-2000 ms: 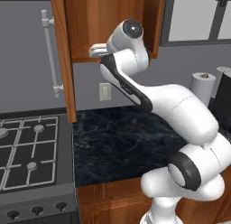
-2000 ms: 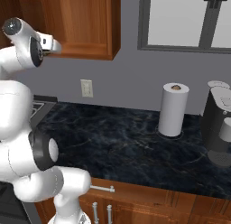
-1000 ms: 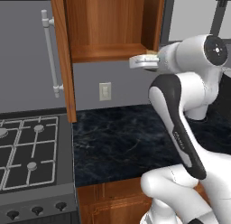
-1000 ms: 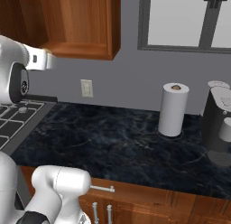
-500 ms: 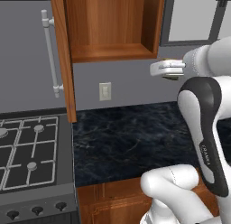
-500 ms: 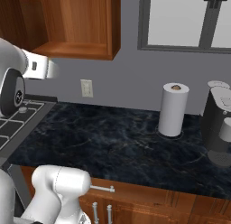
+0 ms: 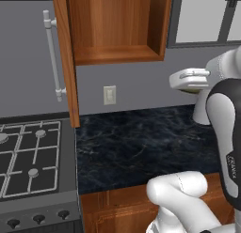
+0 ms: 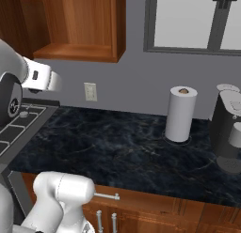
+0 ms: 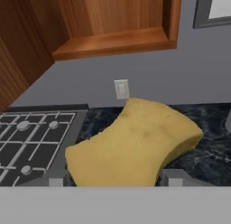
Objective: Open the cabinet. Pick the sponge and place it next to the sink. Then close the cabinet.
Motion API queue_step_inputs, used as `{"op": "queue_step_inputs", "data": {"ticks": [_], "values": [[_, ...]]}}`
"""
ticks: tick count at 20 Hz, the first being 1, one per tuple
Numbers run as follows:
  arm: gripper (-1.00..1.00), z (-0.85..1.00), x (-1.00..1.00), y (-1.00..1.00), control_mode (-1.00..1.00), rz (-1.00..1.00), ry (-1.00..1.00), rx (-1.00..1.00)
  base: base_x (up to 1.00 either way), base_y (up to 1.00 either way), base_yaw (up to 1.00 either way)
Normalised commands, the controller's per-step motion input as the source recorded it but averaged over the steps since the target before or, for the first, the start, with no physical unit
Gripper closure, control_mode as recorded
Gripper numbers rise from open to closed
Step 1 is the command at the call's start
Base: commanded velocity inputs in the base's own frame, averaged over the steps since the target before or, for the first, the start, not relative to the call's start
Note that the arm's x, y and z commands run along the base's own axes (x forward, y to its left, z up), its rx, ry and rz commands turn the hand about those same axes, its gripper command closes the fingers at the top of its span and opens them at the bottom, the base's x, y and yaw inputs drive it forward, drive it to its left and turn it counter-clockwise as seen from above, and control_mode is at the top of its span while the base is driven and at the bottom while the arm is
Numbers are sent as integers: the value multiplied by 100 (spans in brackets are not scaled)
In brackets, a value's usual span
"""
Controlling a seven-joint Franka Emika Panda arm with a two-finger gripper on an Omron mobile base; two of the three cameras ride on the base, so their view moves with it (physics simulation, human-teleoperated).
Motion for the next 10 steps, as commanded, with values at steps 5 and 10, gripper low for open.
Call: {"op": "queue_step_inputs", "data": {"ticks": [5, 10], "values": [[100, -1, -18, -1, -100, 0, 5, 0, 0, 0, 0], [100, 0, 0, 0, -100, 0, 0, 0, 0, 0, 0]]}}
